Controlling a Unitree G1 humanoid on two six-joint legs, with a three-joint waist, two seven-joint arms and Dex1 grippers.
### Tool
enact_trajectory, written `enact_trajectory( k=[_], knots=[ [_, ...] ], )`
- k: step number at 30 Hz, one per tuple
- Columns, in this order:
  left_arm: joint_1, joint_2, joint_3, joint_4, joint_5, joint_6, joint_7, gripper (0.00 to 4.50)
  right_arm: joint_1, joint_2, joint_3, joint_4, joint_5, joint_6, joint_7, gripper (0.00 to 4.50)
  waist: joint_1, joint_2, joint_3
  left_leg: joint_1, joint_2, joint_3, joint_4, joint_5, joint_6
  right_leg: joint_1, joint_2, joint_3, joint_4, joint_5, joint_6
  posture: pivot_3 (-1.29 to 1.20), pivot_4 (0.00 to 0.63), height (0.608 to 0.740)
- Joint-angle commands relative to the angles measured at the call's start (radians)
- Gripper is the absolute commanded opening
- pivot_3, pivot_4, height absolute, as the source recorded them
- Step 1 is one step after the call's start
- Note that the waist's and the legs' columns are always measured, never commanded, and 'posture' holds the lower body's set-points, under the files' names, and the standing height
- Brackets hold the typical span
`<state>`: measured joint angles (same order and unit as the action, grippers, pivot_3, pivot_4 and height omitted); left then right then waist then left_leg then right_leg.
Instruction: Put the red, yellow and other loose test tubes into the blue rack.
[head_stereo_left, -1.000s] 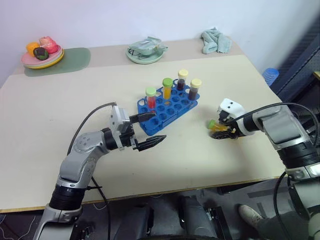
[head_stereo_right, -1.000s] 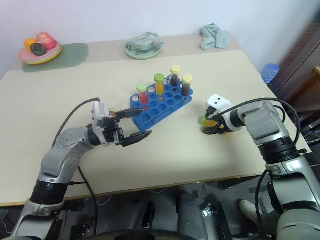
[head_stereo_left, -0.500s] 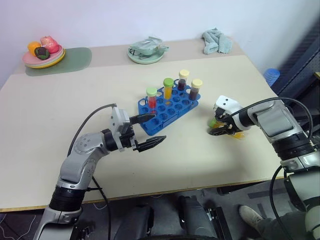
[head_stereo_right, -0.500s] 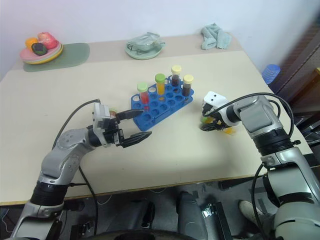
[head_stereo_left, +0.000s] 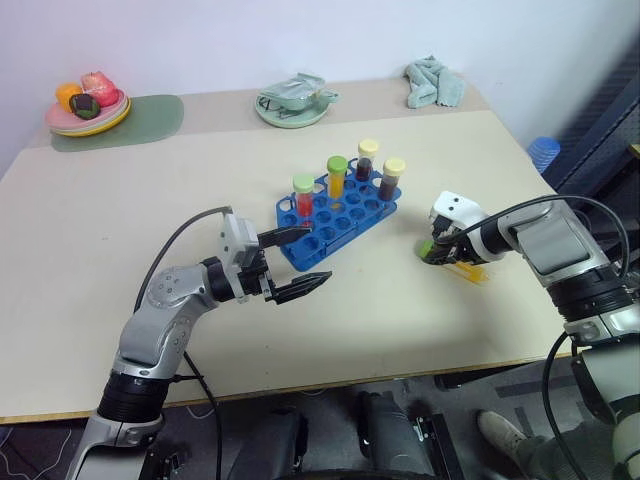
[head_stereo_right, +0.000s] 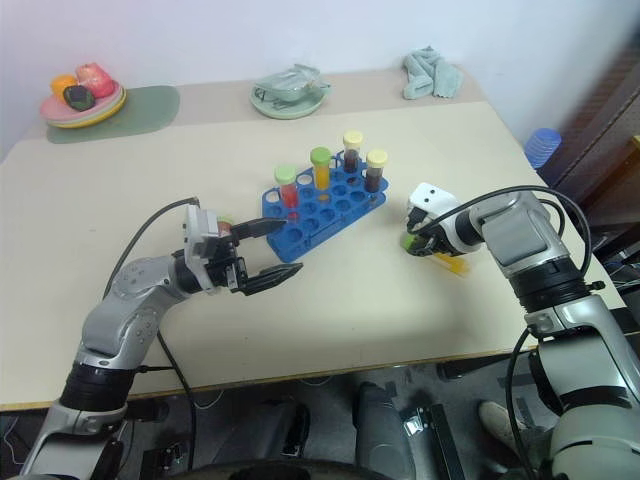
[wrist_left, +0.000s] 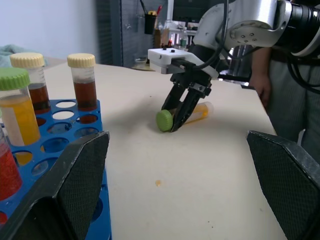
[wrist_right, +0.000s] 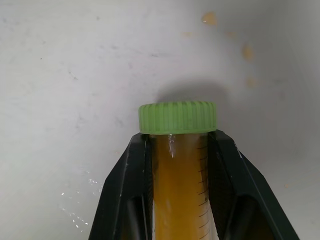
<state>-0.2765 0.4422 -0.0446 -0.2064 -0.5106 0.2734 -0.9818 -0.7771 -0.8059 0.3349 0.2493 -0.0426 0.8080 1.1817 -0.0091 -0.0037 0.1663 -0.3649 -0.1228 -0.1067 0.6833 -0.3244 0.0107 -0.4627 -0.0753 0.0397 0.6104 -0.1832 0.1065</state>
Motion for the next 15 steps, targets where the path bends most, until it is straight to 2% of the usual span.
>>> enact_trajectory(
  k=[1, 5, 8, 13, 15],
  knots=[
    [0.009, 0.017, 0.034, -0.011, -0.014, -0.017, -0.006, 4.5, 0.001, 0.014, -0.135, -0.144, 0.122, 0.028, 0.01, 0.83, -0.001, 0.0, 0.0, 0.0, 0.0, 0.0, 0.0, 0.0, 0.0, 0.0, 0.0, 0.0, 0.0, 0.0, 0.0, 0.0, 0.15, 0.74],
    [0.033, 0.033, 0.052, -0.024, -0.022, -0.009, -0.005, 4.5, 0.038, 0.132, -0.338, -0.337, 0.35, 0.046, -0.015, 0.83, -0.006, 0.0, 0.0, -0.001, 0.001, 0.0, -0.001, 0.0, 0.0, -0.001, 0.001, 0.0, 0.0, 0.0, 0.0, 0.0, 0.15, 0.74],
    [0.042, 0.039, 0.058, -0.03, -0.024, -0.006, -0.001, 4.5, 0.052, 0.289, -0.454, -0.408, 0.444, -0.031, -0.141, 0.83, -0.001, 0.0, 0.0, -0.001, 0.001, -0.001, 0.0, 0.0, 0.0, -0.001, 0.001, 0.0, 0.0, 0.0, 0.0, 0.0, 0.15, 0.74],
    [0.031, 0.037, 0.066, -0.021, -0.028, 0.0, 0.007, 4.5, 0.06, 0.508, -0.511, -0.382, 0.468, -0.205, -0.349, 0.83, 0.001, -0.001, 0.0, -0.001, 0.0, -0.001, 0.0, 0.0, 0.0, -0.001, 0.0, 0.0, 0.0, 0.0, 0.0, 0.0, 0.15, 0.74],
    [0.023, 0.037, 0.071, -0.014, -0.026, 0.0, 0.01, 4.5, 0.073, 0.589, -0.497, -0.323, 0.426, -0.354, -0.423, 0.83, -0.002, -0.001, 0.0, -0.001, 0.0, -0.001, 0.0, 0.0, 0.0, -0.001, 0.001, -0.001, 0.001, 0.0, 0.0, 0.0, 0.15, 0.74]
  ],
)
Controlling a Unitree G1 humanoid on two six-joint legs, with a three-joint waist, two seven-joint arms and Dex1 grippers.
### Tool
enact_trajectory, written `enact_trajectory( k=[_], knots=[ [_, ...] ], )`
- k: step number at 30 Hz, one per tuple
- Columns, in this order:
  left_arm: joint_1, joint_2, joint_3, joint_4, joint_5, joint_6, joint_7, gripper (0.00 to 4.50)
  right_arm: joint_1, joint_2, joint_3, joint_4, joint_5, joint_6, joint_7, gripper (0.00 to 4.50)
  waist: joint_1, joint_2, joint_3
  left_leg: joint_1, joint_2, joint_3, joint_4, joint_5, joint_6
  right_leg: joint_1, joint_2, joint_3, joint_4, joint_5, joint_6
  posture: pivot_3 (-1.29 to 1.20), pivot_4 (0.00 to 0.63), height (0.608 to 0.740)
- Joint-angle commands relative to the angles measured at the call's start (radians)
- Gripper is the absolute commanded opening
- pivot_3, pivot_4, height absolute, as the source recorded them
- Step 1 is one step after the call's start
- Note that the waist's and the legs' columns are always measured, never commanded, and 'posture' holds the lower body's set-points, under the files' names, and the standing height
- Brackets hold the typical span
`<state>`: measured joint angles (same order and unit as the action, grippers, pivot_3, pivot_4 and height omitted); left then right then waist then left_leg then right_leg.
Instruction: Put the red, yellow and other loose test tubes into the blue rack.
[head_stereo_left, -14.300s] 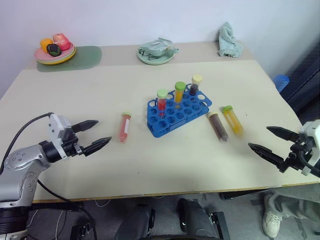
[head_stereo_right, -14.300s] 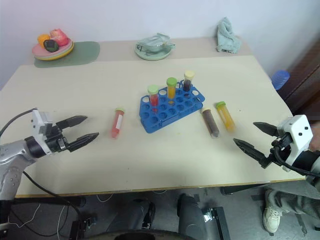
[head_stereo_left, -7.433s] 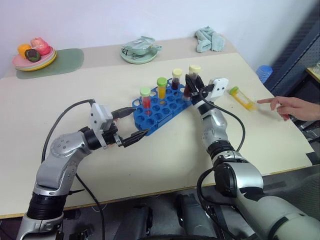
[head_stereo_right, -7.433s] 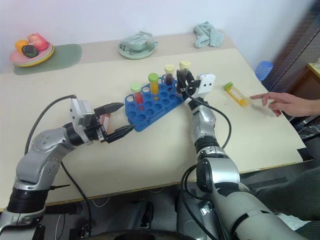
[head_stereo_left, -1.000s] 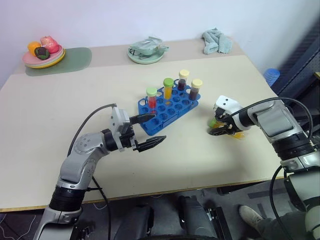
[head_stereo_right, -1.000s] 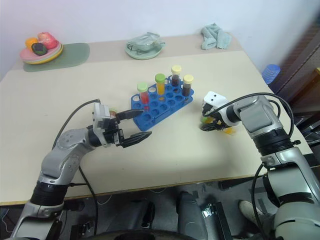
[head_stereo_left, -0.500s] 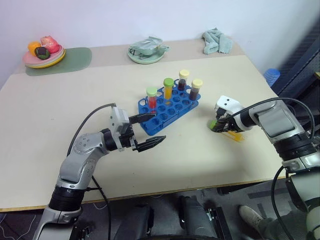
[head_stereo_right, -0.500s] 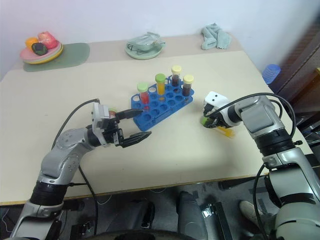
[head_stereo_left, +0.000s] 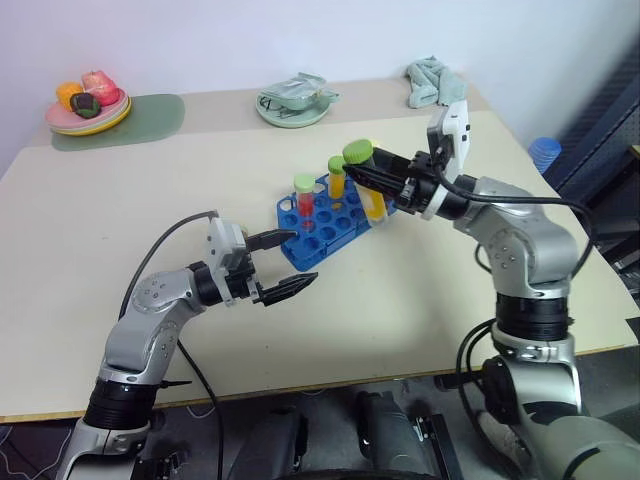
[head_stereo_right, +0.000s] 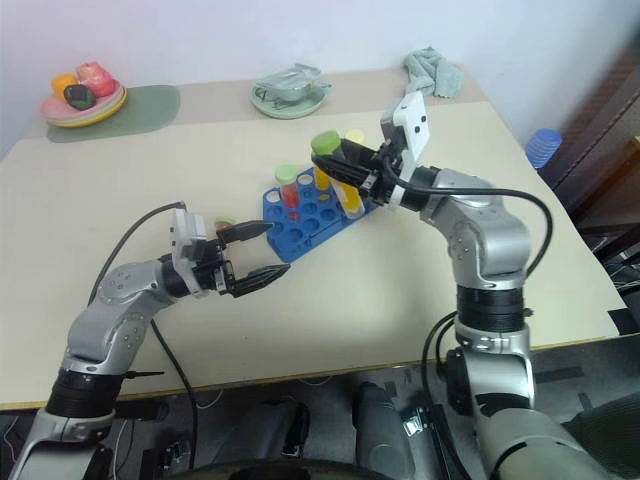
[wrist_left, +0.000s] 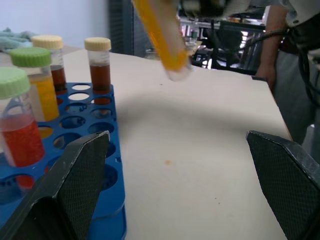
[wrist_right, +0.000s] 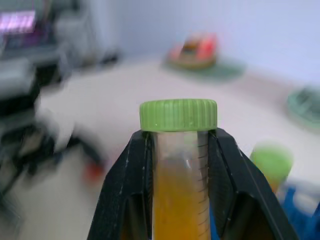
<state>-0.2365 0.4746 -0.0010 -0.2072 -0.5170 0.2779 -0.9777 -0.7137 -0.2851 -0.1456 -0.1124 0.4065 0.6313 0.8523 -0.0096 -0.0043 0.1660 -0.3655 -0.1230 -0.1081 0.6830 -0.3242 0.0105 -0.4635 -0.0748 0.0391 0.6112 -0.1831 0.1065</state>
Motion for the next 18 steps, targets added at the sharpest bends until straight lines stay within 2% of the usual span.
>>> enact_trajectory(
  k=[1, 8, 18],
  knots=[
    [-0.019, 0.005, 0.027, -0.013, -0.016, -0.006, 0.009, 4.5, 0.017, 0.108, -0.012, 0.078, -0.045, -0.273, -0.119, 0.83, -0.003, 0.0, 0.0, 0.0, 0.0, 0.0, 0.0, 0.0, 0.0, 0.0, 0.0, 0.0, 0.0, 0.0, 0.0, 0.0, 0.15, 0.74],
    [-0.03, 0.011, 0.045, -0.024, -0.024, 0.011, 0.037, 4.5, 0.029, 0.232, -0.01, 0.37, -0.095, -0.679, -0.186, 0.83, -0.009, 0.0, 0.0, 0.001, 0.0, 0.0, 0.0, 0.0, -0.001, -0.001, 0.002, 0.0, 0.002, 0.0, 0.0, 0.0, 0.15, 0.74],
    [-0.026, 0.012, 0.057, -0.045, -0.019, 0.014, 0.081, 4.5, -0.025, 0.281, -0.049, 0.73, -0.055, -0.991, -0.164, 0.83, -0.012, 0.001, 0.0, 0.001, 0.0, 0.0, 0.0, 0.001, -0.001, -0.001, 0.003, 0.001, 0.002, 0.0, 0.0, 0.0, 0.15, 0.74]
  ],
)
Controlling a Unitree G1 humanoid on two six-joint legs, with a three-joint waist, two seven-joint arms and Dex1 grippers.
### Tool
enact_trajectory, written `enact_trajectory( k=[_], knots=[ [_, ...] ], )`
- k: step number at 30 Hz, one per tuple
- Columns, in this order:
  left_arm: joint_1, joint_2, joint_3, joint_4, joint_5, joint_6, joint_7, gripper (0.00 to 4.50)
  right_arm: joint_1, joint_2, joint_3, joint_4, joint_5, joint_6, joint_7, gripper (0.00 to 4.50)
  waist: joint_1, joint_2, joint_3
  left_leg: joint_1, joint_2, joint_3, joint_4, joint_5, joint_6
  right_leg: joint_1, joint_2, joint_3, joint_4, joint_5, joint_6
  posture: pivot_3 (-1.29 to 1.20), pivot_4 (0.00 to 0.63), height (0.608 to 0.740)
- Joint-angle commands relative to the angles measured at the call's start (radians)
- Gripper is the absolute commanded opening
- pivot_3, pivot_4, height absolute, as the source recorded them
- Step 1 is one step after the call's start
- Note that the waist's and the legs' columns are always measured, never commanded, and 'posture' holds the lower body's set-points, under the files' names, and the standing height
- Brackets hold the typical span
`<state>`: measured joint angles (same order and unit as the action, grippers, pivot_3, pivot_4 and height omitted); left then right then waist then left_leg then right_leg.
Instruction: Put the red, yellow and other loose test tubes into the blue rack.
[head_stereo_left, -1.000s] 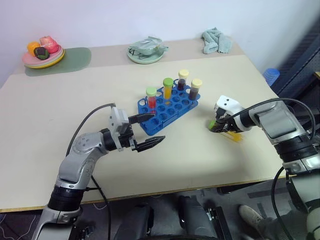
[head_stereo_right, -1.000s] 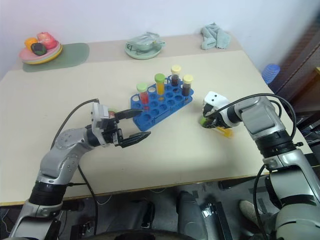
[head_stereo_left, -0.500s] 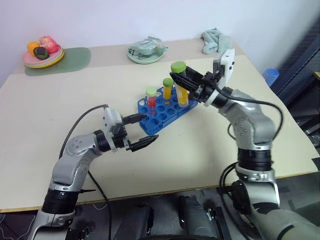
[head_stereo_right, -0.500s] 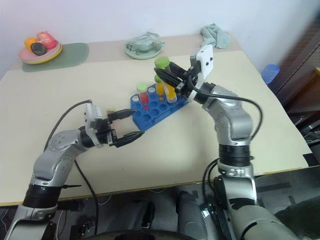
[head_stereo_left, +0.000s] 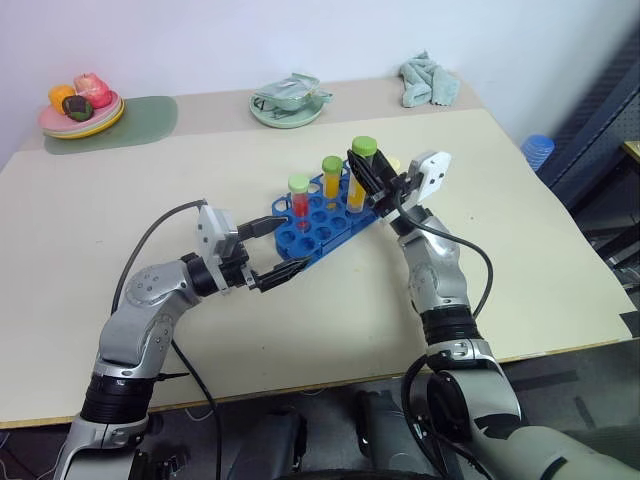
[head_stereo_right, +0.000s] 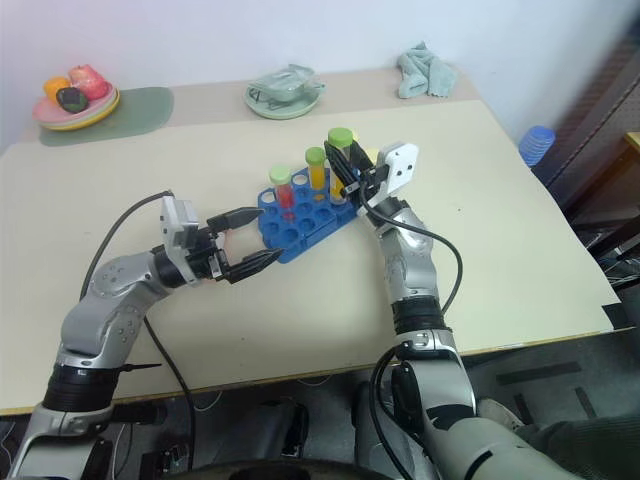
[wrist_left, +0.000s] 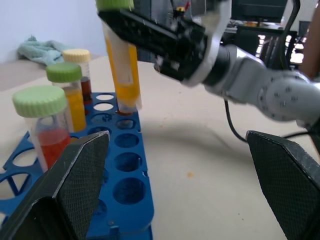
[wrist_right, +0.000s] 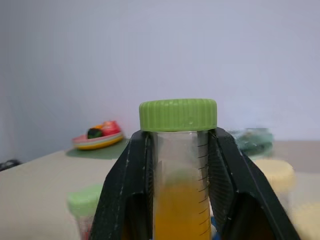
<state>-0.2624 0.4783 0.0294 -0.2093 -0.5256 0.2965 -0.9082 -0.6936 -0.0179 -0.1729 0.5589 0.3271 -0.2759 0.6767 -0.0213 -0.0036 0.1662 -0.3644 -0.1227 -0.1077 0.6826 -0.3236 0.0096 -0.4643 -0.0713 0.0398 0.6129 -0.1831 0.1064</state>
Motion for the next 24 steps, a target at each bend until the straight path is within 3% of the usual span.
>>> enact_trajectory(
  k=[1, 13, 24],
  knots=[
    [0.001, 0.01, 0.026, -0.048, -0.01, -0.003, 0.016, 4.5, -0.051, 0.014, -0.024, 0.09, 0.026, -0.104, 0.018, 0.83, -0.001, 0.0, 0.0, 0.0, 0.0, 0.0, 0.0, 0.0, 0.0, 0.0, 0.0, 0.0, 0.0, 0.0, 0.0, 0.0, 0.15, 0.74],
    [0.024, 0.047, 0.05, -0.085, -0.023, 0.007, 0.036, 4.5, -0.127, 0.035, -0.045, 0.379, 0.021, -0.266, 0.045, 0.83, -0.017, 0.0, 0.0, 0.006, 0.0, 0.0, -0.002, 0.0, 0.0, 0.004, 0.0, 0.0, 0.0, 0.0, 0.0, 0.0, 0.15, 0.74],
    [0.035, 0.065, 0.062, -0.095, -0.03, 0.009, 0.044, 4.5, -0.077, 0.084, 0.001, 0.379, -0.004, -0.293, 0.082, 0.83, -0.025, 0.001, 0.0, 0.008, 0.001, 0.0, -0.003, 0.0, 0.0, 0.005, 0.001, 0.001, 0.001, 0.0, 0.0, 0.0, 0.15, 0.74]
  ],
)
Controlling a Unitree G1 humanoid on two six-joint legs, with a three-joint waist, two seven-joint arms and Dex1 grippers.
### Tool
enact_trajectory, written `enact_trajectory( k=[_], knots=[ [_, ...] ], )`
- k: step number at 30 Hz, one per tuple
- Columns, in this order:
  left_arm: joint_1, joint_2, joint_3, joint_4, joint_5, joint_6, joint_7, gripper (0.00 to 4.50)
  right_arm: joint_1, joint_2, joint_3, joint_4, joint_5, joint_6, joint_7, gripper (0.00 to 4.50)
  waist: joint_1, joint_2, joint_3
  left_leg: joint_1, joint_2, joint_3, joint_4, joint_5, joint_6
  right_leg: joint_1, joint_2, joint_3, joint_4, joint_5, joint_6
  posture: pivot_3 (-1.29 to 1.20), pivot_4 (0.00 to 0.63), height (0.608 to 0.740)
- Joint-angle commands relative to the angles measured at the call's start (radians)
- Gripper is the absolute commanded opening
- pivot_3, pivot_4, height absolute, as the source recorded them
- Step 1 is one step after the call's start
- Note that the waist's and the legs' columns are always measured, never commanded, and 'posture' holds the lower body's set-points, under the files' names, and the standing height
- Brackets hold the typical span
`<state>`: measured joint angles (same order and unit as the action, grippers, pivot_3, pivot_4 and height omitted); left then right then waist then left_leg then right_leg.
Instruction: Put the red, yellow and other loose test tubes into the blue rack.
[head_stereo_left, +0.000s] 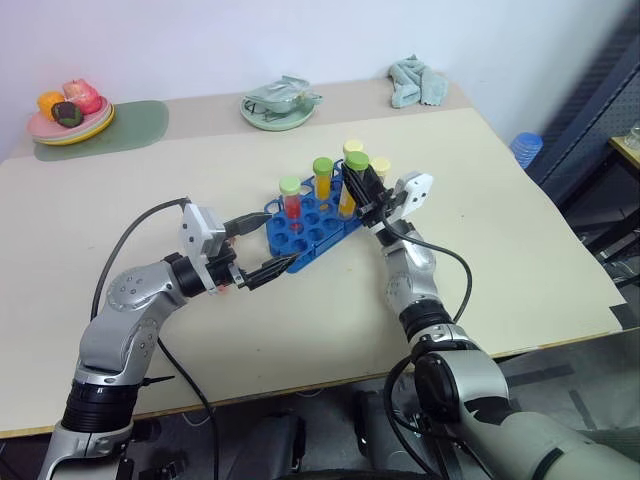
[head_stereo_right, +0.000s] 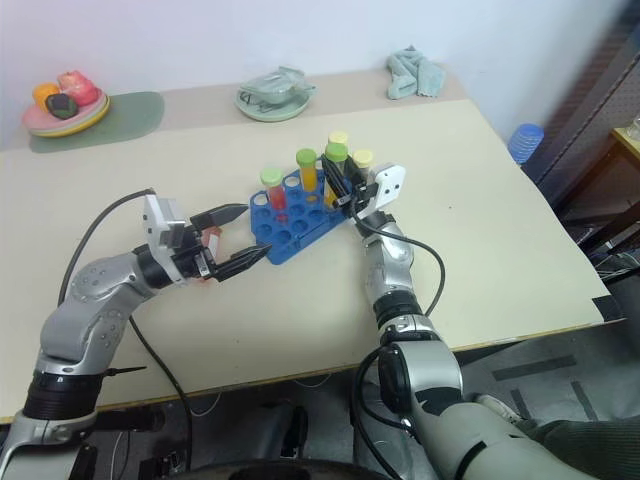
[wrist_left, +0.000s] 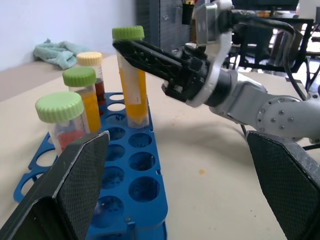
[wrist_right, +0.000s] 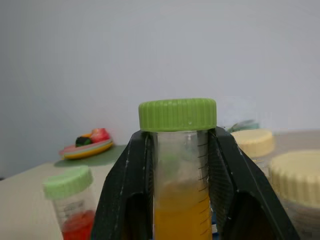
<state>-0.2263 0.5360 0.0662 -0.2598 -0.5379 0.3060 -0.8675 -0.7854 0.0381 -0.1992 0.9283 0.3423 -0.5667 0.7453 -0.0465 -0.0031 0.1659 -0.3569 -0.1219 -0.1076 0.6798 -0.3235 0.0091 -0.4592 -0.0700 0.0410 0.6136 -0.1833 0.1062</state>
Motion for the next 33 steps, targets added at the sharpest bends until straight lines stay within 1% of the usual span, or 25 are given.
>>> enact_trajectory(
  k=[1, 7, 9, 11, 13, 14, 15, 17, 20, 22, 26, 28, 29, 32, 33],
  knots=[
    [-0.001, 0.007, 0.025, -0.045, -0.018, -0.001, 0.004, 4.5, 0.015, 0.028, 0.027, 0.014, -0.022, -0.004, 0.011, 0.83, 0.0, 0.0, 0.0, 0.0, 0.0, 0.0, 0.0, 0.0, 0.0, -0.001, 0.0, 0.0, 0.0, 0.0, 0.0, 0.0, 0.15, 0.74],
    [-0.007, 0.01, 0.025, -0.043, -0.017, 0.0, 0.004, 4.5, -0.002, 0.003, 0.013, 0.047, -0.037, -0.022, -0.008, 0.83, 0.0, 0.001, 0.0, 0.0, 0.0, 0.0, -0.001, 0.0, 0.0, -0.001, 0.0, 0.0, 0.0, 0.0, 0.0, 0.0, 0.15, 0.74],
    [-0.006, 0.008, 0.027, -0.042, -0.015, -0.003, 0.008, 4.5, -0.005, -0.008, 0.011, 0.056, -0.048, -0.06, -0.017, 0.83, 0.001, 0.001, 0.0, 0.0, 0.0, 0.0, -0.001, 0.0, 0.0, -0.001, 0.0, 0.0, 0.0, 0.0, 0.0, 0.0, 0.15, 0.74],
    [-0.001, 0.0, 0.032, -0.045, -0.017, -0.005, 0.019, 4.5, -0.001, -0.013, 0.017, 0.049, -0.063, -0.096, -0.024, 1.86, 0.001, 0.001, 0.0, 0.0, 0.0, 0.0, -0.001, 0.0, 0.0, -0.001, 0.0, 0.0, 0.0, 0.0, 0.0, 0.0, 0.15, 0.74],
    [0.002, -0.019, 0.054, -0.05, -0.042, 0.013, 0.054, 4.5, 0.004, -0.022, 0.036, 0.033, -0.117, -0.153, -0.079, 2.72, 0.002, 0.001, 0.0, 0.0, 0.0, 0.0, 0.0, 0.0, 0.0, -0.001, 0.0, 0.0, 0.0, 0.0, 0.0, 0.0, 0.15, 0.74],
    [0.005, -0.026, 0.066, -0.055, -0.054, 0.027, 0.077, 4.5, 0.008, -0.027, 0.047, 0.019, -0.142, -0.17, -0.104, 3.28, 0.002, 0.001, 0.0, 0.0, 0.0, 0.0, -0.001, 0.0, 0.0, -0.001, 0.0, 0.0, 0.0, 0.0, 0.0, 0.0, 0.15, 0.74],
    [0.006, -0.037, 0.083, -0.06, -0.062, 0.041, 0.112, 4.5, 0.012, -0.034, 0.058, -0.007, -0.156, -0.169, -0.111, 3.7, 0.002, 0.001, 0.0, -0.001, 0.0, 0.0, -0.001, 0.0, 0.0, -0.001, 0.0, 0.0, 0.0, 0.0, 0.0, 0.0, 0.15, 0.74],
    [0.007, -0.062, 0.117, -0.078, -0.081, 0.071, 0.186, 4.5, 0.026, -0.051, 0.082, -0.07, -0.178, -0.157, -0.117, 3.7, 0.001, 0.001, 0.0, 0.0, 0.0, 0.0, -0.001, 0.0, 0.0, -0.001, 0.0, 0.0, 0.0, 0.0, 0.0, 0.0, 0.15, 0.74],
    [0.01, -0.082, 0.145, -0.137, 0.012, 0.133, 0.392, 4.5, 0.065, -0.102, 0.129, -0.253, -0.194, -0.043, -0.106, 3.7, 0.003, 0.0, 0.0, -0.001, 0.0, 0.0, 0.0, 0.0, 0.0, -0.001, 0.0, 0.0, 0.0, 0.0, 0.0, 0.0, 0.15, 0.74],
    [0.022, -0.07, 0.152, -0.185, 0.068, 0.195, 0.492, 4.5, 0.109, -0.15, 0.168, -0.418, -0.182, 0.082, -0.069, 3.7, 0.005, 0.0, 0.0, -0.001, 0.0, 0.0, 0.0, 0.0, 0.0, -0.001, 0.0, 0.0, 0.0, 0.0, 0.0, 0.0, 0.15, 0.74],
    [-0.01, -0.074, 0.197, -0.229, 0.009, 0.343, 0.592, 4.5, 0.21, -0.284, 0.22, -0.762, -0.119, 0.398, -0.002, 3.7, 0.013, 0.0, 0.0, -0.001, 0.0, 0.0, 0.0, 0.0, 0.0, -0.001, 0.0, 0.0, -0.001, 0.0, 0.0, 0.0, 0.15, 0.74],
    [-0.068, -0.052, 0.214, -0.231, 0.01, 0.537, 0.698, 4.5, 0.242, -0.381, 0.217, -0.908, -0.095, 0.546, 0.027, 3.7, 0.025, 0.0, 0.001, -0.001, 0.0, 0.0, 0.0, 0.0, 0.0, 0.0, 0.0, 0.0, -0.001, 0.0, 0.0, 0.0, 0.15, 0.74],
    [-0.088, -0.045, 0.218, -0.233, 0.013, 0.611, 0.734, 4.5, 0.252, -0.41, 0.213, -0.955, -0.081, 0.593, 0.032, 3.7, 0.031, 0.0, 0.001, -0.002, 0.0, 0.0, 0.001, 0.0, 0.0, 0.0, 0.0, 0.0, -0.001, 0.0, 0.0, 0.0, 0.15, 0.74],
    [-0.249, -0.015, 0.23, -0.176, -0.027, 0.92, 0.782, 4.5, 0.273, -0.598, 0.179, -1.109, 0.037, 0.804, 0.159, 3.7, 0.038, -0.002, 0.002, -0.001, 0.0, 0.0, 0.001, 0.0, 0.0, 0.0, 0.0, 0.0, -0.001, 0.0, 0.0, 0.0, 0.15, 0.74],
    [-0.307, -0.023, 0.243, -0.149, -0.031, 1.012, 0.799, 4.5, 0.277, -0.661, 0.169, -1.146, 0.072, 0.857, 0.204, 3.7, 0.04, -0.003, 0.002, -0.002, 0.0, -0.001, 0.002, 0.0, 0.0, 0.001, 0.0, -0.001, -0.001, 0.0, 0.001, 0.0, 0.15, 0.74]
  ],
)
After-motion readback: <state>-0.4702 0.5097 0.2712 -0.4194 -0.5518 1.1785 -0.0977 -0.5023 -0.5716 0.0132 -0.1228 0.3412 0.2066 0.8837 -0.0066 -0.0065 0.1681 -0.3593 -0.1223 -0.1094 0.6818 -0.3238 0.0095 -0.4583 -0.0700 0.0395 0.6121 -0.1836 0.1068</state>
